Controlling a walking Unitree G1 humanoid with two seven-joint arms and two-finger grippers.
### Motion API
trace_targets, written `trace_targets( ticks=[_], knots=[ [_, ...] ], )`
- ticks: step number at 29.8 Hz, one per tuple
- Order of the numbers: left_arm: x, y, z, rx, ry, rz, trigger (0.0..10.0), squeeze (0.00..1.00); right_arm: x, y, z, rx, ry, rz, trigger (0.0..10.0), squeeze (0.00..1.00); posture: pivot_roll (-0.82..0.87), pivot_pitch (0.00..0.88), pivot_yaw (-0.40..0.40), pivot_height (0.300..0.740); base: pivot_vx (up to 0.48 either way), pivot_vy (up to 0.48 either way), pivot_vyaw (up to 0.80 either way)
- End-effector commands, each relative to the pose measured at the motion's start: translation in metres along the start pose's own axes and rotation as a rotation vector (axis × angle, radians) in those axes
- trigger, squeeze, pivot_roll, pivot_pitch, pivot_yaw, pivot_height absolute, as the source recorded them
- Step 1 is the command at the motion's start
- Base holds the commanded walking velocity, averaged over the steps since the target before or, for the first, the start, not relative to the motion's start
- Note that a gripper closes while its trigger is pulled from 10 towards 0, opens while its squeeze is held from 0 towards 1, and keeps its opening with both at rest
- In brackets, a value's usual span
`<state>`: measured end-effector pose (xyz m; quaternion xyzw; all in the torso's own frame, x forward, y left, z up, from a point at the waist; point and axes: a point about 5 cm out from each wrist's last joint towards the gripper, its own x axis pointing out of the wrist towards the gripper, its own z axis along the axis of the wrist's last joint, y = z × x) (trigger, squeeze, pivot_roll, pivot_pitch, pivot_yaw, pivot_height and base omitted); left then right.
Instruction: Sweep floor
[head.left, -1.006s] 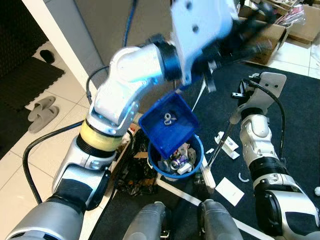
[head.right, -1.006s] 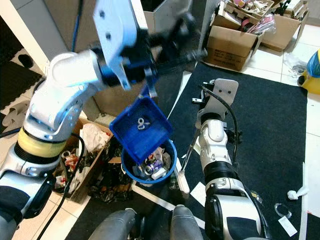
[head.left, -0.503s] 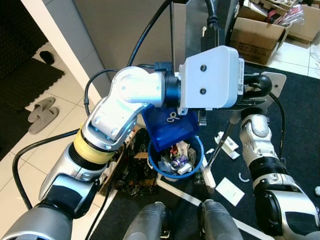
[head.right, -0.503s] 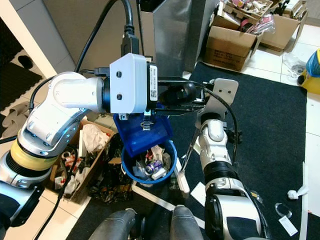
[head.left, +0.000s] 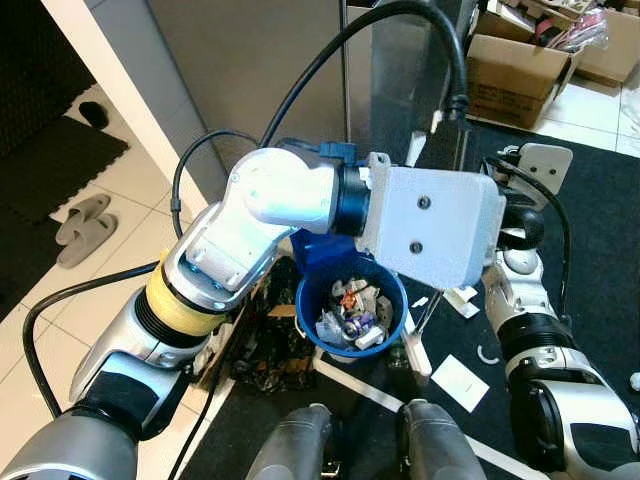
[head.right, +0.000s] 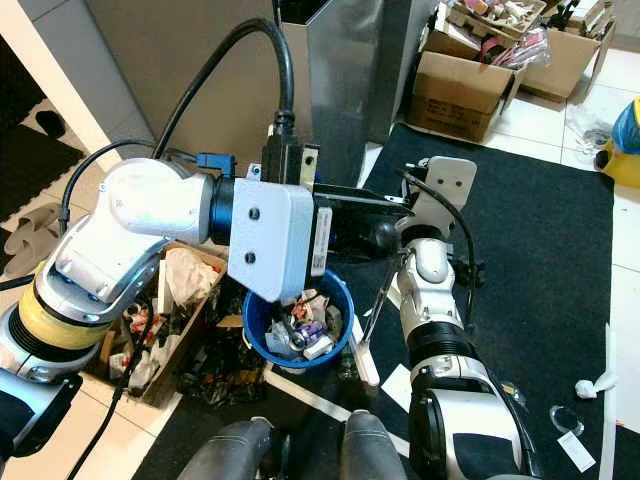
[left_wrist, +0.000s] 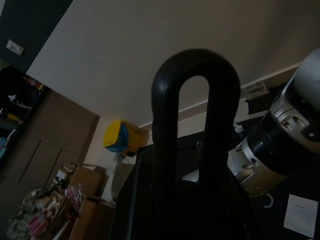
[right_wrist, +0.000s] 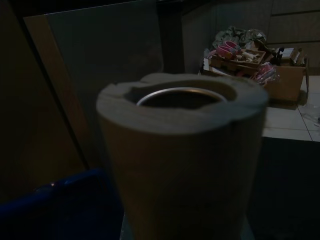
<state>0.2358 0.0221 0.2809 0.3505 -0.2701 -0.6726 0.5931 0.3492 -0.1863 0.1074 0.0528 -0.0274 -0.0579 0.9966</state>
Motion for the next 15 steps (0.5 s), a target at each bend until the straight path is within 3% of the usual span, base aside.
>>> trace_targets(
  ticks=[1, 5, 8, 9, 12, 13, 15],
  knots=[
    [-0.004, 0.003, 0.008, 0.07, 0.007, -0.011, 10.0, 0.0, 0.002, 0.006, 0.006, -0.002, -0.039, 0.017, 10.0, 0.0, 0.01, 0.027, 0.089, 0.74, 0.0, 0.0, 0.0],
    [-0.007, 0.007, 0.005, 0.06, 0.02, 0.018, 10.0, 0.0, 0.002, 0.006, 0.006, -0.003, -0.038, 0.017, 10.0, 0.0, 0.01, 0.027, 0.089, 0.74, 0.0, 0.0, 0.0],
    [-0.021, 0.029, -0.005, 0.006, 0.062, 0.201, 10.0, 0.0, 0.002, 0.006, 0.007, 0.002, -0.042, 0.017, 10.0, 0.0, 0.01, 0.029, 0.092, 0.74, 0.0, 0.0, 0.0],
    [-0.021, 0.029, -0.005, 0.006, 0.062, 0.201, 10.0, 0.0, 0.002, 0.006, 0.007, 0.002, -0.042, 0.017, 10.0, 0.0, 0.01, 0.029, 0.092, 0.74, 0.0, 0.0, 0.0],
    [-0.038, 0.053, -0.007, -0.03, 0.075, 0.398, 10.0, 0.0, 0.001, 0.006, 0.007, 0.002, -0.042, 0.016, 10.0, 0.0, 0.01, 0.029, 0.089, 0.74, 0.0, 0.0, 0.0],
    [-0.053, 0.069, -0.007, -0.042, 0.085, 0.547, 10.0, 0.0, 0.001, 0.005, 0.006, 0.0, -0.043, 0.018, 10.0, 0.0, 0.01, 0.029, 0.086, 0.74, 0.0, 0.0, 0.0],
    [-0.064, 0.077, -0.006, -0.048, 0.088, 0.646, 10.0, 0.0, 0.001, 0.005, 0.007, -0.002, -0.043, 0.018, 10.0, 0.0, 0.01, 0.028, 0.083, 0.74, 0.0, 0.0, 0.0]
  ],
)
